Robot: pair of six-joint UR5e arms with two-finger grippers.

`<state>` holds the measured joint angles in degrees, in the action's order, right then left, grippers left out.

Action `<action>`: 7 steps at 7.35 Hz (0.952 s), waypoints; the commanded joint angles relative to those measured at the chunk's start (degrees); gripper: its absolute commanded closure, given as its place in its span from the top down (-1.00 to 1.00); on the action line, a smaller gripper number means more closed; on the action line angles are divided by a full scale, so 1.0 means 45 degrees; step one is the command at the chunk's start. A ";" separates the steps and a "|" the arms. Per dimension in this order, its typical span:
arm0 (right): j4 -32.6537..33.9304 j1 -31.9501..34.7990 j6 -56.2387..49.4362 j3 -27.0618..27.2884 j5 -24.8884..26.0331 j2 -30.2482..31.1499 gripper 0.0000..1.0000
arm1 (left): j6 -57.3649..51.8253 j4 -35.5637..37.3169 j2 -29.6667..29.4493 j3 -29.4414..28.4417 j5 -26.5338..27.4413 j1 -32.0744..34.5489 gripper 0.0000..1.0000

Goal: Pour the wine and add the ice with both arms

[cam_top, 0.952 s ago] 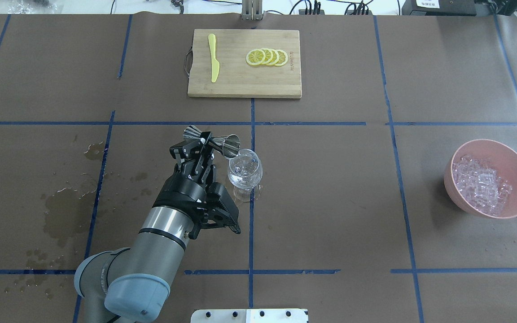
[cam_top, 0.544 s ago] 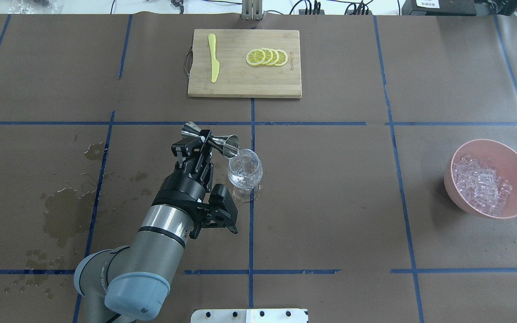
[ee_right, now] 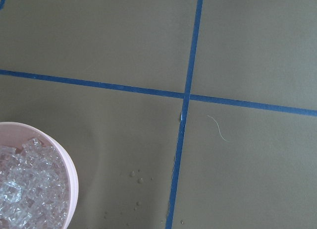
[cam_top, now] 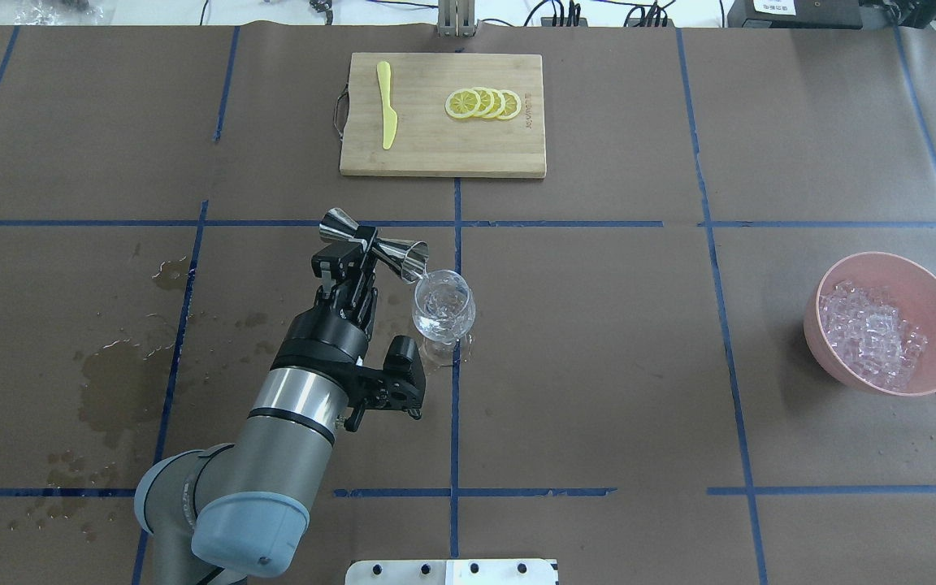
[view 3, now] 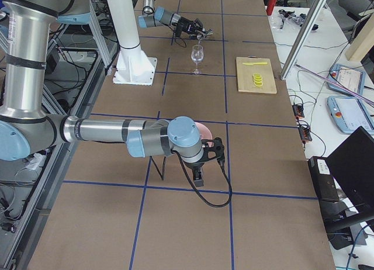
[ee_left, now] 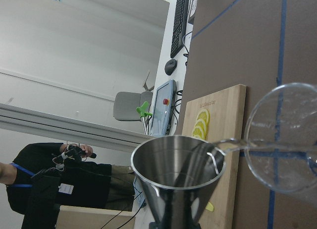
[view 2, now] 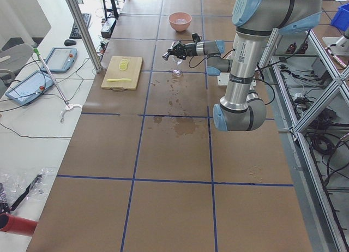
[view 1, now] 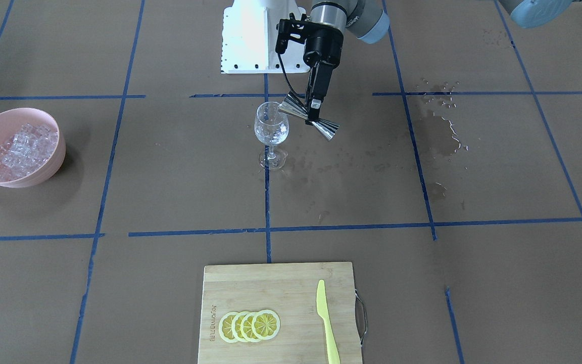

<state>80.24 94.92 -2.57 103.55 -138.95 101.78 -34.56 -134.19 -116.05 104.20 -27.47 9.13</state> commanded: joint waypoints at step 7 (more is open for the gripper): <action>0.0000 0.0020 0.0005 -0.0002 0.0000 0.0000 1.00 | -0.2750 -0.0004 -0.0363 -0.0070 0.0637 -0.0018 -1.00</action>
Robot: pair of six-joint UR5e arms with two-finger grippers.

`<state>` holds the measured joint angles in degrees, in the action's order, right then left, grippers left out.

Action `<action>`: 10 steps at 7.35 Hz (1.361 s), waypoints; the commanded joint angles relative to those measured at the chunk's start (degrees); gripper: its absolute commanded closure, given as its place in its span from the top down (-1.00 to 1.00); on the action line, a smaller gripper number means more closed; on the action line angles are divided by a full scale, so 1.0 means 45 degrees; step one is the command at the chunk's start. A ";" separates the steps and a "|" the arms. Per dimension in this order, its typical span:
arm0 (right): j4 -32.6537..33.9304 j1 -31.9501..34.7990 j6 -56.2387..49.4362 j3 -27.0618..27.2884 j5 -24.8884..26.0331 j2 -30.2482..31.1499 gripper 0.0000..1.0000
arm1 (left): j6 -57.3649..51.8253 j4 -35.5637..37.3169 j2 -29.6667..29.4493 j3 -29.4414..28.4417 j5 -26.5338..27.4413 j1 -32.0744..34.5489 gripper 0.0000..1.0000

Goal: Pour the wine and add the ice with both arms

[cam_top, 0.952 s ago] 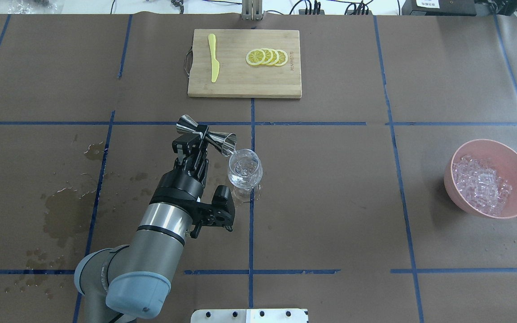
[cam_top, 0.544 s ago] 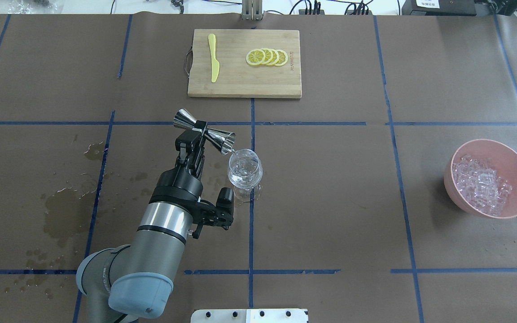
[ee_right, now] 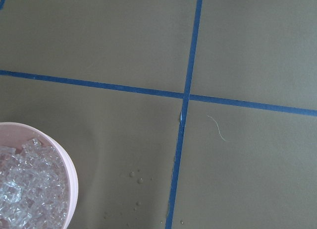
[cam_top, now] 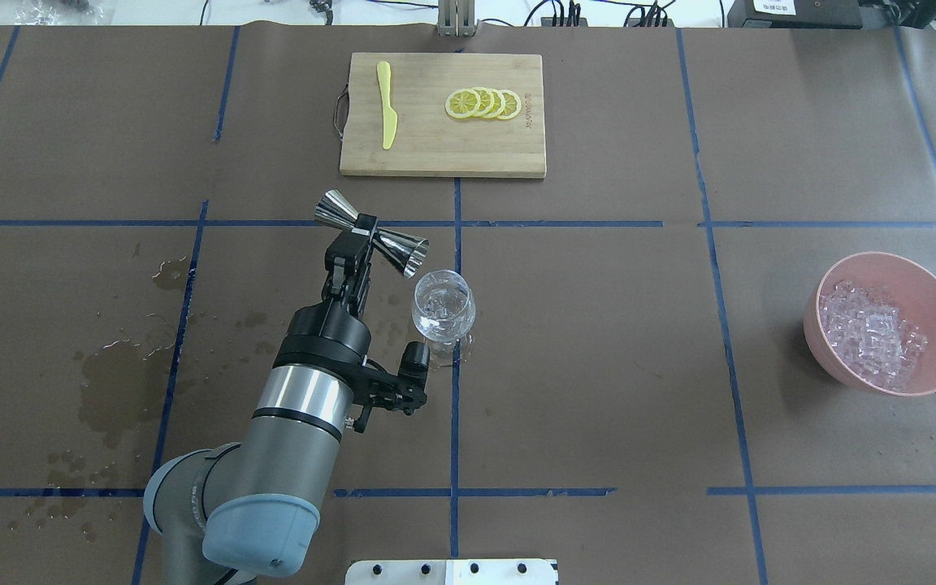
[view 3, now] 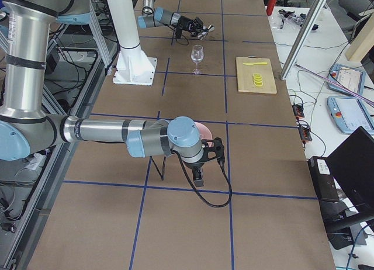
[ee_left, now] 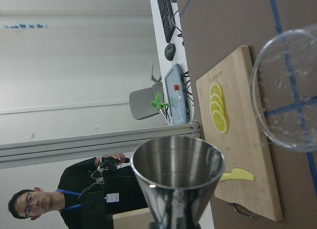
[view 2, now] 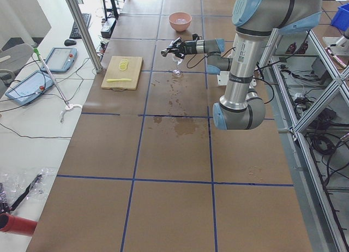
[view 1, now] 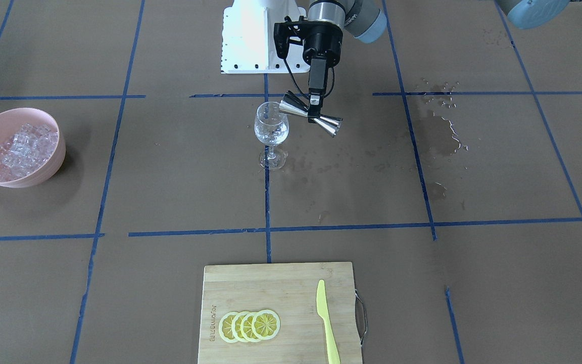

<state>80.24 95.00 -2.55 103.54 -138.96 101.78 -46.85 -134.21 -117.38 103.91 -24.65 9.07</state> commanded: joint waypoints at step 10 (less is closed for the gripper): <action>0.0000 0.0041 0.0000 0.0058 0.0000 0.0000 1.00 | 0.3713 -0.5471 0.2618 0.0151 -0.3753 0.1557 -1.00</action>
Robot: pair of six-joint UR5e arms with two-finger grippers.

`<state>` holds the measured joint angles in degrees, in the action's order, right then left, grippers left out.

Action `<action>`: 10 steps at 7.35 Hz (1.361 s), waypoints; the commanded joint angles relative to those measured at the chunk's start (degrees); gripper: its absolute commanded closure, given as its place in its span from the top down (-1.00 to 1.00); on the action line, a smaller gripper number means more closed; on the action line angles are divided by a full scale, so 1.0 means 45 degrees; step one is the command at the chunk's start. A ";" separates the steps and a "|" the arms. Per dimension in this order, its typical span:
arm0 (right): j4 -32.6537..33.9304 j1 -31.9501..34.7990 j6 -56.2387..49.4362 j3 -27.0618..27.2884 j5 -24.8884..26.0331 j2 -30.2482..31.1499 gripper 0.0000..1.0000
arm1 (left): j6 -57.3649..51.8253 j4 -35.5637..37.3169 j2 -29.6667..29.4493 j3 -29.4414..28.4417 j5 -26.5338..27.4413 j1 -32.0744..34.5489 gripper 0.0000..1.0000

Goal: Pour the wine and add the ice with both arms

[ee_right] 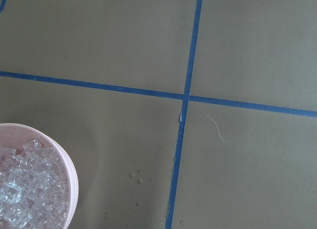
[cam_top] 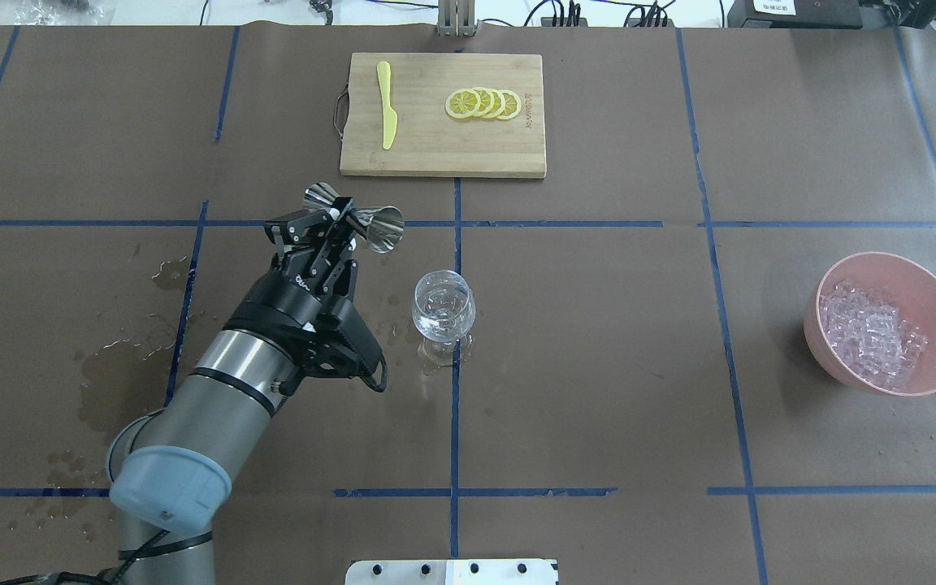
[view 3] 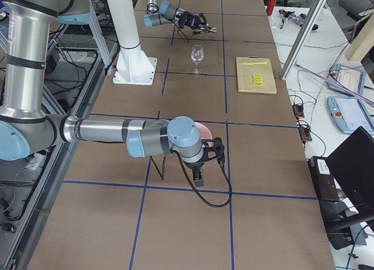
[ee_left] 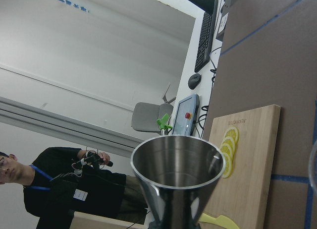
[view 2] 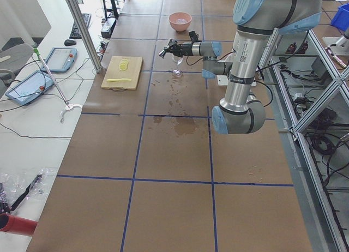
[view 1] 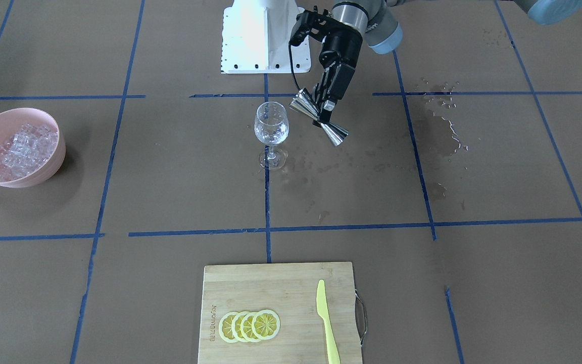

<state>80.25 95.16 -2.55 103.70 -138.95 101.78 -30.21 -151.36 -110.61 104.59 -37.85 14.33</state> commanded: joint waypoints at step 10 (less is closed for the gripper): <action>-0.0020 0.0259 -0.0040 0.0119 0.0000 0.0019 1.00 | 0.9797 -0.8844 0.7353 -0.1967 -0.3113 0.0996 -1.00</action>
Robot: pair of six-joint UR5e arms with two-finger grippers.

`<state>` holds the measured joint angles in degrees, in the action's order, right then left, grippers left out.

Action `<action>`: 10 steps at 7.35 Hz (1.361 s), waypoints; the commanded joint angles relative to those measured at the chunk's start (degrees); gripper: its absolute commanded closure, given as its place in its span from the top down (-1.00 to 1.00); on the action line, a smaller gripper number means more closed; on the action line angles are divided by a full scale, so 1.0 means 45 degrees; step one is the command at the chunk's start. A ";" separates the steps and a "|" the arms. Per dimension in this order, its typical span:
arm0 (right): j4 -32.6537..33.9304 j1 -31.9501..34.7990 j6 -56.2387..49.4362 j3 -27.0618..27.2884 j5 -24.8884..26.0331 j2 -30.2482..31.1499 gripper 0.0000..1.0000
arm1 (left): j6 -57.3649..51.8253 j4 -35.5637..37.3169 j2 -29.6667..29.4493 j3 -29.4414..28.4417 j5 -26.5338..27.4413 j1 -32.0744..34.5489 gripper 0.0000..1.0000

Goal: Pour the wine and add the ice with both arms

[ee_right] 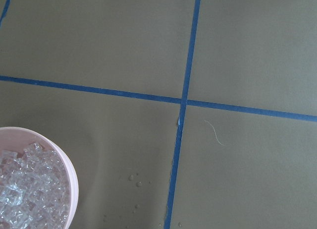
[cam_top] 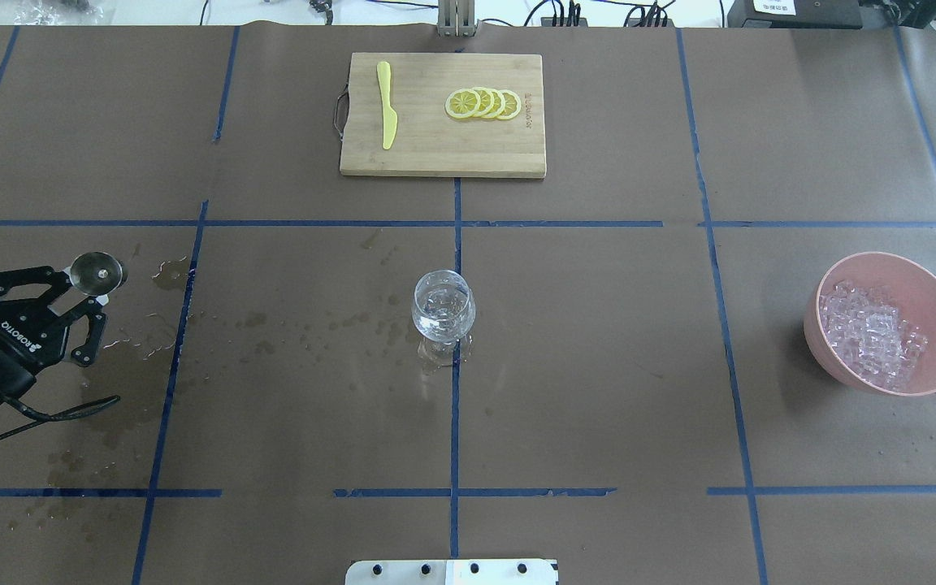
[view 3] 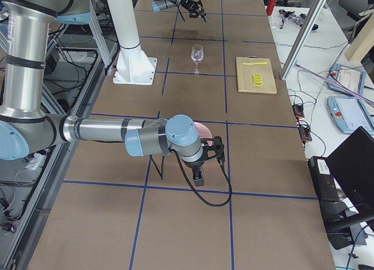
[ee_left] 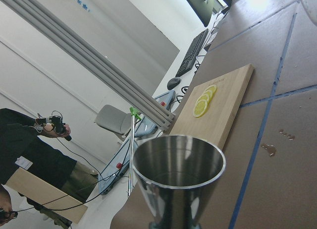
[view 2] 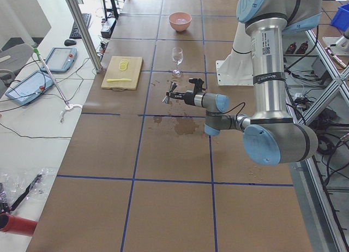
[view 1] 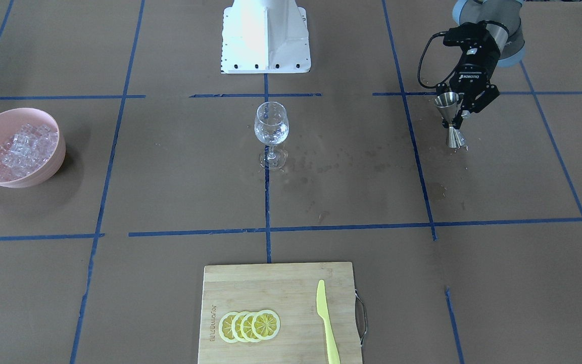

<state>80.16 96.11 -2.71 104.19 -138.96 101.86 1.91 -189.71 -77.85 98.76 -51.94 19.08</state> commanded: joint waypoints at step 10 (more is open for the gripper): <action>-0.0020 0.0245 -0.0003 0.0088 0.0000 0.0002 1.00 | 1.0414 -0.0089 -0.0705 -0.2703 0.3317 -0.2637 -1.00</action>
<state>80.07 97.19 -2.72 104.59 -138.95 101.86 48.70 -190.13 -79.53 88.09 -39.27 8.41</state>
